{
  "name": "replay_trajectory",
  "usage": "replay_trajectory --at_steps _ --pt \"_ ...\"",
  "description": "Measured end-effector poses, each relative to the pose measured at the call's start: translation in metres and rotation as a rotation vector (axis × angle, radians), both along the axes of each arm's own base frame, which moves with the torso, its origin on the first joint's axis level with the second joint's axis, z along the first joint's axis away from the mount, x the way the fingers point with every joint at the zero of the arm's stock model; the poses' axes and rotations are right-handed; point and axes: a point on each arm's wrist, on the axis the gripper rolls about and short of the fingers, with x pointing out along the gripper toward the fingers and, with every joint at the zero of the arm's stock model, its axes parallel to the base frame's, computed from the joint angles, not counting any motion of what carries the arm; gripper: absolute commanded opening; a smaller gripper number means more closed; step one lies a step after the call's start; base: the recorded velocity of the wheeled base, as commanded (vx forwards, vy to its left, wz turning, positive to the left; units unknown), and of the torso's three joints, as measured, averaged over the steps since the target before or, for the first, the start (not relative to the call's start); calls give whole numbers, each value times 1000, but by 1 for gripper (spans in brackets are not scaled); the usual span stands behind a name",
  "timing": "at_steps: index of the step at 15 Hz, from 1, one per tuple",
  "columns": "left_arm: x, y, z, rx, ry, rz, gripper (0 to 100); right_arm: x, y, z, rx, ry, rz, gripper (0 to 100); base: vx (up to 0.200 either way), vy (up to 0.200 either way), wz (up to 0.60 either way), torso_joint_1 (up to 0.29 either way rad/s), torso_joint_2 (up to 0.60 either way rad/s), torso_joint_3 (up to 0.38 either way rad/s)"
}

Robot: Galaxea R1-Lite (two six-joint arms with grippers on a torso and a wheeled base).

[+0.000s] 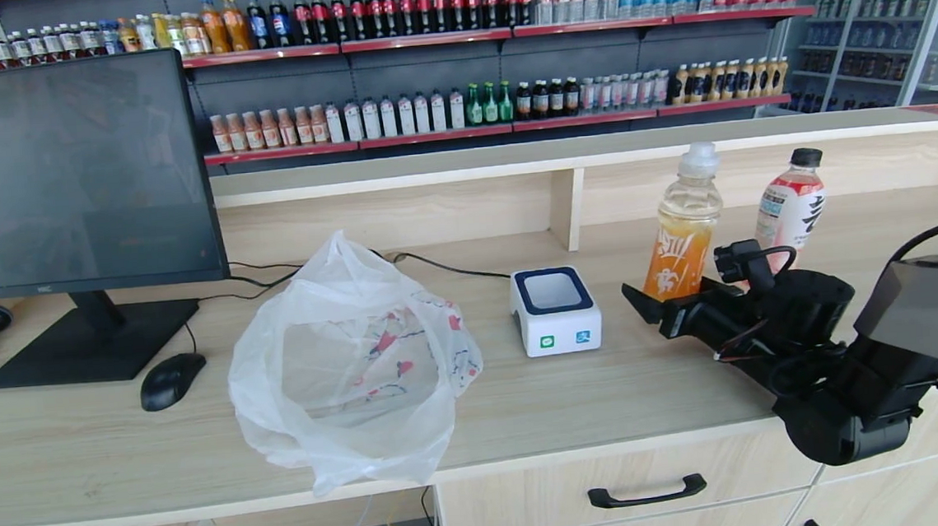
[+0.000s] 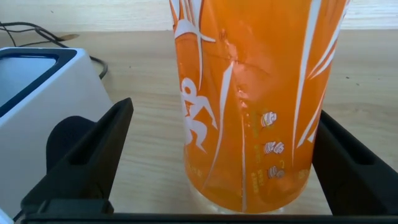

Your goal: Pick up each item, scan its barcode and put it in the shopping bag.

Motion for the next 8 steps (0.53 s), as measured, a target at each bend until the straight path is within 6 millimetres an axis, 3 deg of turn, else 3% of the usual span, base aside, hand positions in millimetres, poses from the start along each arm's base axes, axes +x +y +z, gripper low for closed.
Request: replay_trajectory --at_steps 8 --pt "0 0 0 1 0 1 100 -9 4 2 3 16 13 100 0 0 0 0 0 0"
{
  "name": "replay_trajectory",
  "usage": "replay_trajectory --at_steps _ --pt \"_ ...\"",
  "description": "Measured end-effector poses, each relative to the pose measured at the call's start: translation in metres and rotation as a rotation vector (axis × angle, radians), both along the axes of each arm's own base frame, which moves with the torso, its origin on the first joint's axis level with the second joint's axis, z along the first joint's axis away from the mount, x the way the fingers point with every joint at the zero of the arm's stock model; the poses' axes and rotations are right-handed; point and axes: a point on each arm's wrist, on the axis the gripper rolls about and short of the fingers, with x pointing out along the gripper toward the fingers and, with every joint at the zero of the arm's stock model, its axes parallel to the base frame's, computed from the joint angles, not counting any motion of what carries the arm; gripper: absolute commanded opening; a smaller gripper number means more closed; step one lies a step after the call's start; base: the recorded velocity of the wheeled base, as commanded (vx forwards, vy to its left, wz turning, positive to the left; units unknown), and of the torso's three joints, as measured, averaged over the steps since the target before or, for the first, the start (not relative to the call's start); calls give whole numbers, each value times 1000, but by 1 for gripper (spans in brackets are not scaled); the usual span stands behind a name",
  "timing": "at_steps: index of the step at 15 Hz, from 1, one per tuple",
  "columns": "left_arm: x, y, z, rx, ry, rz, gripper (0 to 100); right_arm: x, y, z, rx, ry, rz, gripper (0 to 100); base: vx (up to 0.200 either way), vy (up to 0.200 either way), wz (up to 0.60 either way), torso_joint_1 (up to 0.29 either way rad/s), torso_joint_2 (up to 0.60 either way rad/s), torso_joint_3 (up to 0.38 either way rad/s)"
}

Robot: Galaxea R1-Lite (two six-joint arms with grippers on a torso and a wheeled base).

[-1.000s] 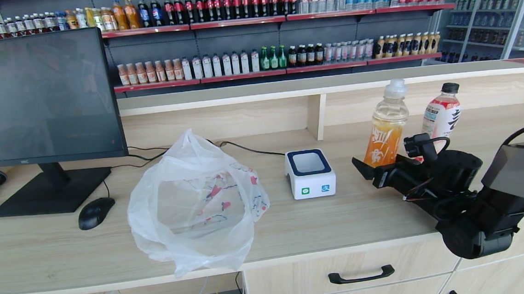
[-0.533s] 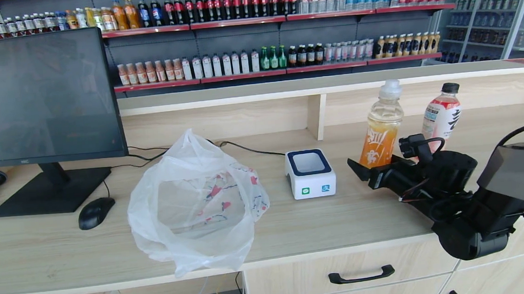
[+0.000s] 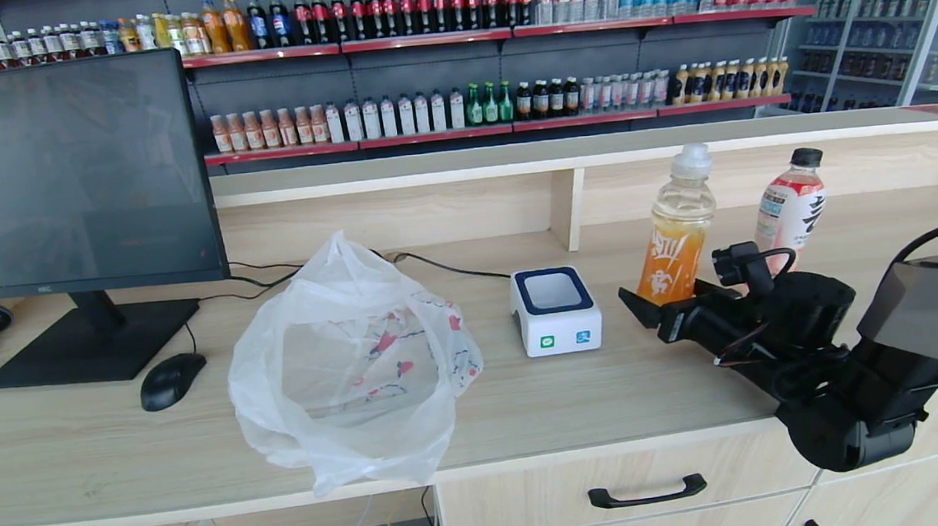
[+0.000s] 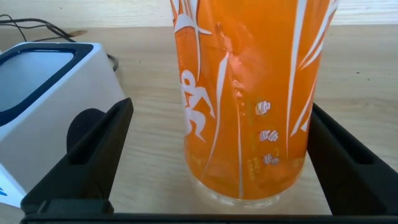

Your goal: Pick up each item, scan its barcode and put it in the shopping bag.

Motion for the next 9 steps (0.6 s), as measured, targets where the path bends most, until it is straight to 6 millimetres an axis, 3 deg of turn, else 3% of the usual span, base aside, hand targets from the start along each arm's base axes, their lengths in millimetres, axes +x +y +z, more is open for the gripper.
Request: replay_trajectory --at_steps 5,9 --pt "0 0 0 0 0 -1 100 -21 -4 16 2 -2 -2 100 0 0 0 0 0 0" --pt "0 0 0 0 0 0 100 -57 -7 40 6 -19 6 100 0 0 0 0 0 0"
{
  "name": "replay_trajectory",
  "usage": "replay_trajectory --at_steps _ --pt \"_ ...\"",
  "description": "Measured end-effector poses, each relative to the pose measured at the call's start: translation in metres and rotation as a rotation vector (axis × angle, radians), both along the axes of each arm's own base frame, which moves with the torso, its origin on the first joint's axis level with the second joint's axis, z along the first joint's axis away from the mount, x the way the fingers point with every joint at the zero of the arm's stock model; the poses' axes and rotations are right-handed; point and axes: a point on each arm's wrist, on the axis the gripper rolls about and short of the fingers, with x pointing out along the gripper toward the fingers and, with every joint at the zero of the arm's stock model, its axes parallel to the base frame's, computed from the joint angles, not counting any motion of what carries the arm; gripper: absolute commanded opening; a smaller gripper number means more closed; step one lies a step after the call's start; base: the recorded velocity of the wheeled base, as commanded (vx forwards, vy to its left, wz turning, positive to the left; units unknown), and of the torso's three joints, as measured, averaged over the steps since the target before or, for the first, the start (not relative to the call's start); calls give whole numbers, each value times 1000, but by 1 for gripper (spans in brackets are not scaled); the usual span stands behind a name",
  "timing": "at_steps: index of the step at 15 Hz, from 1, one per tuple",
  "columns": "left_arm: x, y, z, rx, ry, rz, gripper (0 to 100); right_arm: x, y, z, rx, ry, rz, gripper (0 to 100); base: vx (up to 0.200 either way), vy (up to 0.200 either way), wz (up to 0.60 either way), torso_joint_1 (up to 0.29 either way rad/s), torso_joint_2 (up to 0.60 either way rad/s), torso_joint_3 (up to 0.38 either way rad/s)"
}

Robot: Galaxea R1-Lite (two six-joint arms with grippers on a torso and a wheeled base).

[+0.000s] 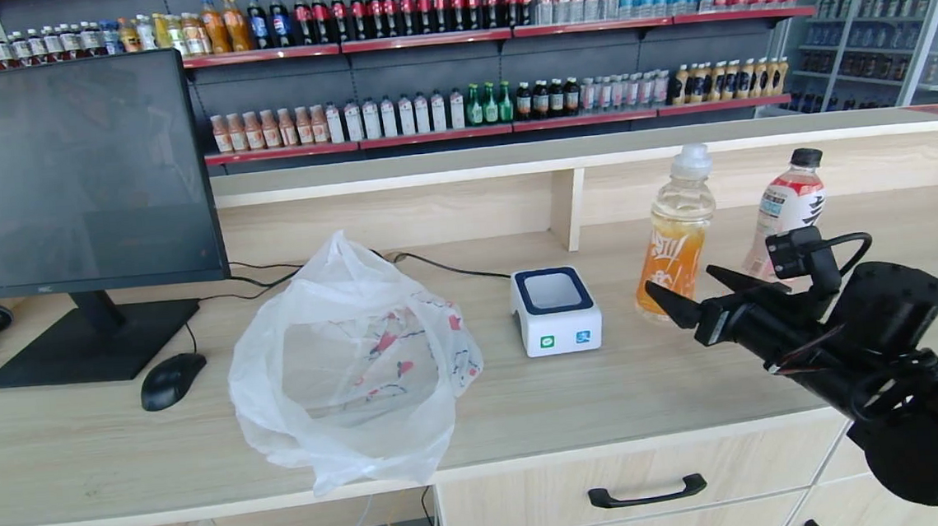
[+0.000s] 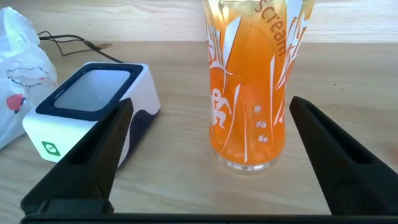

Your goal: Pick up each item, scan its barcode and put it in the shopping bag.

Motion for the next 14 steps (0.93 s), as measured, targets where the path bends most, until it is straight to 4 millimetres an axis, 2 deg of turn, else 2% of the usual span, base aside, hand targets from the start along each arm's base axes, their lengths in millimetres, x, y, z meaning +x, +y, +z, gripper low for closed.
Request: replay_trajectory --at_steps 2,6,9,14 --pt "0 0 0 0 0 0 100 -21 1 8 9 3 13 100 0 0 0 0 0 0" --pt "0 0 0 0 0 -1 100 -36 20 20 41 -18 78 100 0 0 0 0 0 0" --pt "0 0 0 0 0 0 100 -34 31 15 43 -2 113 100 0 0 0 0 0 0" --pt "0 0 0 0 0 0 100 -20 37 1 36 31 119 100 0 0 0 0 0 0"
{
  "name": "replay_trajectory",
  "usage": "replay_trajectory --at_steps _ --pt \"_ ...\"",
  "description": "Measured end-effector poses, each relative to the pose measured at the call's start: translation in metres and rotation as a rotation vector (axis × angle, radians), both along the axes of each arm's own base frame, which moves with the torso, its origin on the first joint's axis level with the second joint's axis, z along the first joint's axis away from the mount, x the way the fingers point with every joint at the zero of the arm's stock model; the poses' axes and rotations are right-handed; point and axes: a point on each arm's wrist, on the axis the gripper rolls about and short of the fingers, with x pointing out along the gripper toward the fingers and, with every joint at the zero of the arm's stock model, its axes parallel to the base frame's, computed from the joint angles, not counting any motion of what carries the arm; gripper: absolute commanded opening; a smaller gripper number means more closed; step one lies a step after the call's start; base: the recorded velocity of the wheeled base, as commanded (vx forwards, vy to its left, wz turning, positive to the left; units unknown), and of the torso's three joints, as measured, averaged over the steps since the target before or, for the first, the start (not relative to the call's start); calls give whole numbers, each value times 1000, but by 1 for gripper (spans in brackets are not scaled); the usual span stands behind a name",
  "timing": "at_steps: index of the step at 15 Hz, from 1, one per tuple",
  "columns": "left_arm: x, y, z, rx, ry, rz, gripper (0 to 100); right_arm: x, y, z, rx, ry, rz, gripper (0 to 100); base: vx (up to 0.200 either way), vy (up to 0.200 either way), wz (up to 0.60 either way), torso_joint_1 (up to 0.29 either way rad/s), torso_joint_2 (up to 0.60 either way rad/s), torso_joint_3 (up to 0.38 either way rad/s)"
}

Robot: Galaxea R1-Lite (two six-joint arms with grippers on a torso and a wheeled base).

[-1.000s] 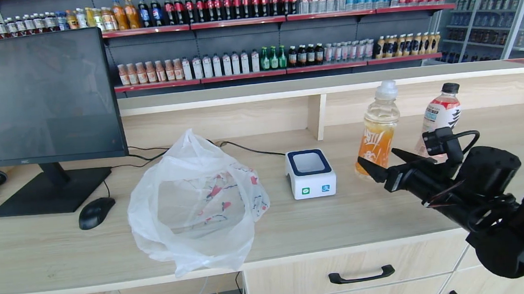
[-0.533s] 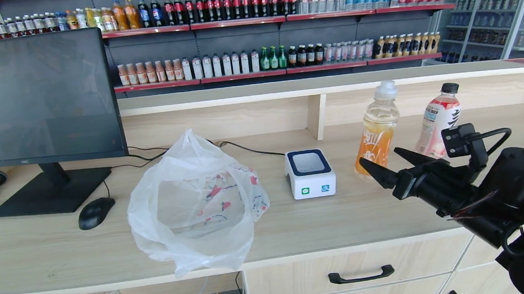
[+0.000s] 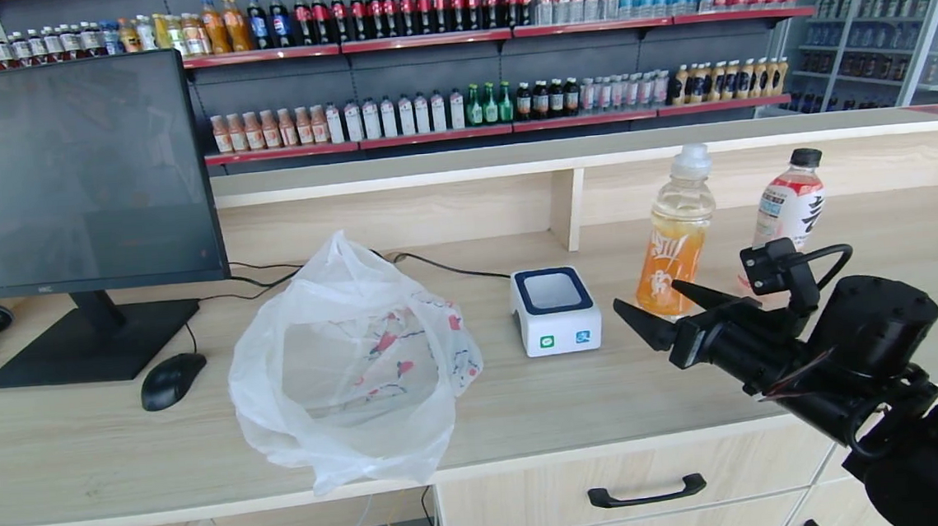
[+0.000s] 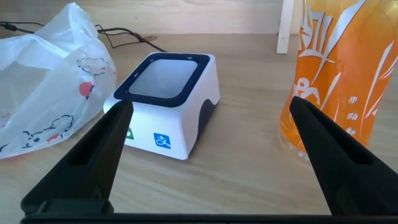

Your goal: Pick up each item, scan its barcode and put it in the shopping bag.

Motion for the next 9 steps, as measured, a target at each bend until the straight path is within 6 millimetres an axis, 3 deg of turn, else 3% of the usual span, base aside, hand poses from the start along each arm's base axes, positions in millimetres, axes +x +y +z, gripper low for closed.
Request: replay_trajectory --at_steps 9 --pt "0 0 0 0 0 0 100 24 2 -17 -14 15 -18 100 0 0 0 0 0 0"
